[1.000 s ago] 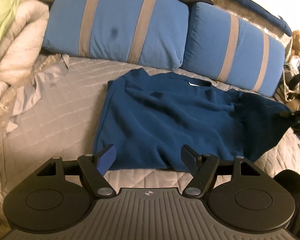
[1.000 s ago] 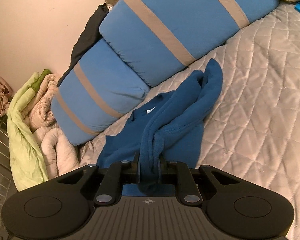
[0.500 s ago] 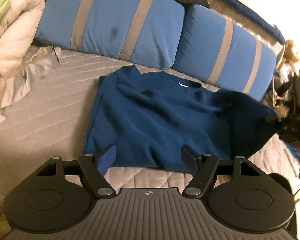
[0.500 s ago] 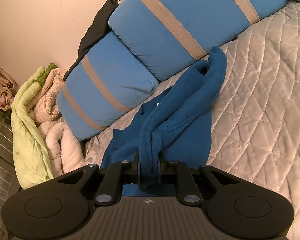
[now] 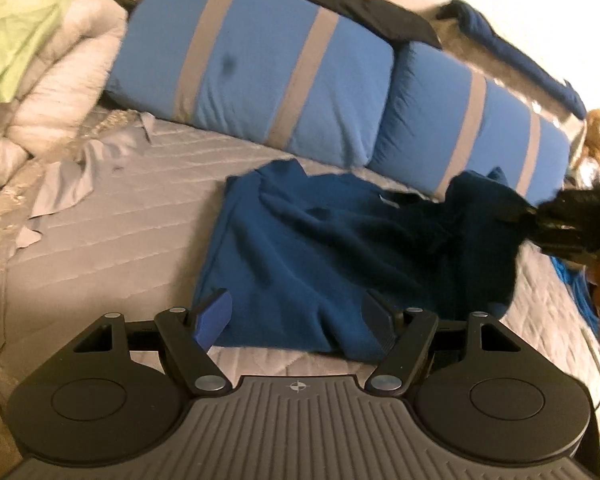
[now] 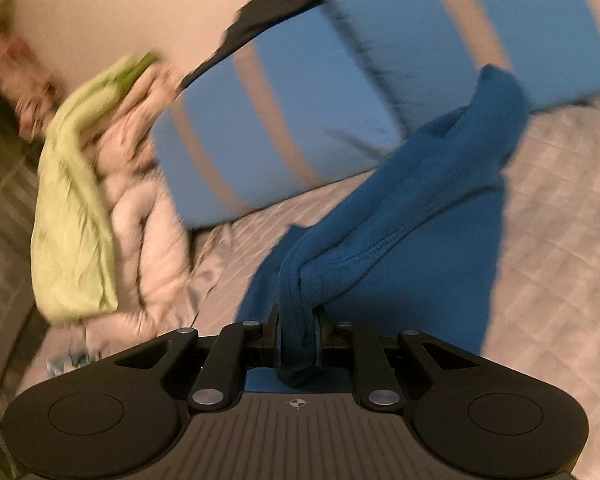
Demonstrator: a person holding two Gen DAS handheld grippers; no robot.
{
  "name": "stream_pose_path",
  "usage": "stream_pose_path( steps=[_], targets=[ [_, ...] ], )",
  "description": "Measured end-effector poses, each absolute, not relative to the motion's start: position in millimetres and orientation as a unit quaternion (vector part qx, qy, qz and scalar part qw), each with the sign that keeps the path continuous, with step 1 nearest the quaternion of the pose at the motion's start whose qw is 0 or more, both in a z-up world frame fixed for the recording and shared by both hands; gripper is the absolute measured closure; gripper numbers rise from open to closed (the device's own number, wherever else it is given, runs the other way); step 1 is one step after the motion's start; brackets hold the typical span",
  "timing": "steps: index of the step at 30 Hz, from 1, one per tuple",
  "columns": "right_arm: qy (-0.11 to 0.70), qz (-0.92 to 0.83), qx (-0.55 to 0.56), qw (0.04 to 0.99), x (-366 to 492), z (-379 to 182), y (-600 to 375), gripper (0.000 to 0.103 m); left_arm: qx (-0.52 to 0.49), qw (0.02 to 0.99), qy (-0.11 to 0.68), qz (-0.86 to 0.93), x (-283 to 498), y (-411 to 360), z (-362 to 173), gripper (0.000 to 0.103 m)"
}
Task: Fold clothes
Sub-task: 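Fold the held edge over the sweatshirt with the right gripper, release, then move the left gripper to the side of the folded sweatshirt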
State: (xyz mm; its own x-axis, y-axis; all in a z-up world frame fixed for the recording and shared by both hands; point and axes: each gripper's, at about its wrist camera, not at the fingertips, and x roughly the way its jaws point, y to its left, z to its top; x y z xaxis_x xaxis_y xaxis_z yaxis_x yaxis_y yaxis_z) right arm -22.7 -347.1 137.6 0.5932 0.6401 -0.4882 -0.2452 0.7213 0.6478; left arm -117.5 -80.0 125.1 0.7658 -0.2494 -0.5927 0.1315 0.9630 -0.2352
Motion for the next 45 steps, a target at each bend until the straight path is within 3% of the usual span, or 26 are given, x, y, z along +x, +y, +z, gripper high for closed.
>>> stream_pose_path(
  steps=[5, 10, 22, 25, 27, 30, 37, 45],
  targets=[
    [0.400, 0.331, 0.205, 0.830, 15, 151, -234, 0.087, -0.142, 0.934, 0.304, -0.124, -128, -59, 128, 0.032],
    [0.436, 0.376, 0.075, 0.814, 19, 126, -140, 0.087, -0.154, 0.929, 0.323, -0.098, -149, -28, 123, 0.032],
    [0.443, 0.419, 0.023, 0.792, -13, 97, -105, 0.087, -0.156, 0.931, 0.329, -0.031, -160, 33, 118, 0.032],
    [0.440, 0.429, 0.027, 0.788, -15, 95, -104, 0.065, -0.154, 0.932, 0.326, -0.040, -154, 29, 120, 0.032],
    [0.425, 0.443, 0.041, 0.788, -21, 104, -114, 0.028, -0.154, 0.933, 0.319, -0.059, -151, 26, 123, 0.032],
    [0.375, 0.431, 0.052, 0.819, -41, 124, -142, 0.003, -0.168, 0.930, 0.310, -0.101, -143, 26, 127, 0.032],
    [0.350, 0.335, 0.060, 0.873, -53, 134, -233, 0.000, -0.209, 0.908, 0.304, -0.199, -96, 18, 138, 0.032],
    [0.365, 0.255, 0.080, 0.892, -68, 100, -314, 0.000, -0.280, 0.849, 0.362, -0.262, -16, 6, 118, 0.033]
  ],
)
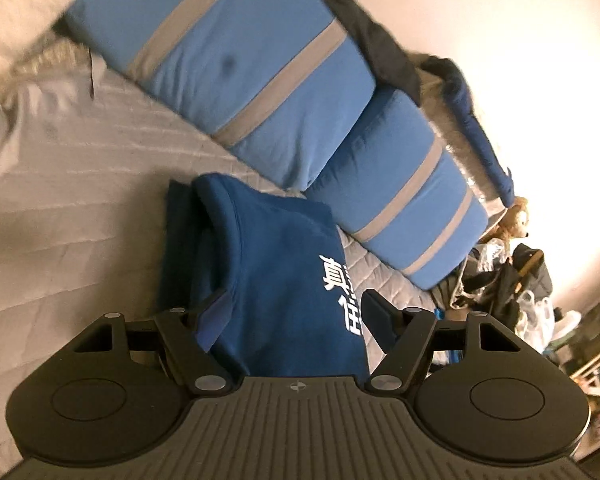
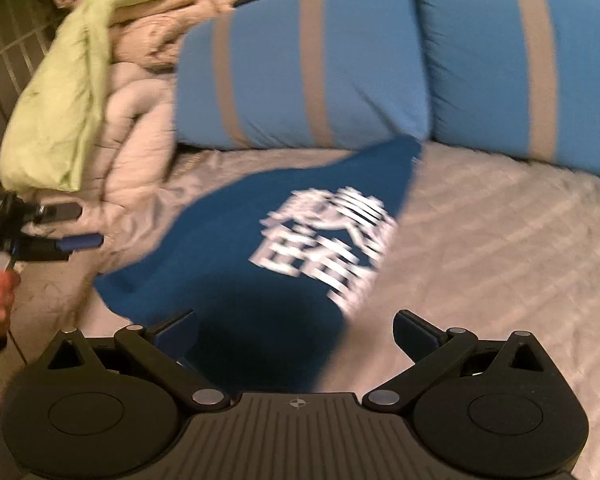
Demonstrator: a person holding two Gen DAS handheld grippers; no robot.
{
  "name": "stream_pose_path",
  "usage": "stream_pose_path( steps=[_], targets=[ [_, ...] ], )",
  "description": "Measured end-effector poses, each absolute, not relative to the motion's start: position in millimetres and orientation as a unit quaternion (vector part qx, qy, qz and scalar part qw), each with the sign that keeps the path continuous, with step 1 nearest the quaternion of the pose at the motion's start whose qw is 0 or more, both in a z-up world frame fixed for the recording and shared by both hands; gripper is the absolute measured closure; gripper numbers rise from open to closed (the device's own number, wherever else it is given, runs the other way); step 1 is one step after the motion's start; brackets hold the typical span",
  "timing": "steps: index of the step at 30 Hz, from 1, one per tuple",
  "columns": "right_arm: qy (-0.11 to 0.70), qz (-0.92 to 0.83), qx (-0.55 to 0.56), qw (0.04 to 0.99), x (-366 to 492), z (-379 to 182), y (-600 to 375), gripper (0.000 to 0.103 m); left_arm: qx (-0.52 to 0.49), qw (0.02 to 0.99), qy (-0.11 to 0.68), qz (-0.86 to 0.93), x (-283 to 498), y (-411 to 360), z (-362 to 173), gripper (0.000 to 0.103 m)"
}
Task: Fold clothes
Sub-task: 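Move the left gripper to the side of the folded sweatshirt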
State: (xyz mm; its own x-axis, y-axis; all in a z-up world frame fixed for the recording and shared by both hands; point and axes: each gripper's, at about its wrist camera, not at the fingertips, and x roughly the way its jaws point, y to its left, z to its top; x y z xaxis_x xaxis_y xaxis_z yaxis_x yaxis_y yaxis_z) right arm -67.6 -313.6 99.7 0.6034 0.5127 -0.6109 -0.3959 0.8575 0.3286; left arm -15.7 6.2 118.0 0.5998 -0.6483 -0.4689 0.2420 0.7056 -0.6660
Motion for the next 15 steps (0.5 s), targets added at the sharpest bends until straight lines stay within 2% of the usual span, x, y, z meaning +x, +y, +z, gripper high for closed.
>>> stream_pose_path(
  steps=[5, 8, 15],
  targets=[
    [0.371, 0.239, 0.070, 0.895, -85, 87, -349, 0.000, -0.285, 0.828, 0.398, -0.273, 9, -1, 96, 0.033],
    [0.371, 0.251, 0.096, 0.889, -91, 83, -362, 0.000, -0.272, 0.827, 0.412, -0.270, 14, -5, 86, 0.039],
    [0.370, 0.269, 0.120, 0.881, -87, 80, -369, 0.000, -0.250, 0.828, 0.438, -0.246, 23, -11, 71, 0.043]
  ],
)
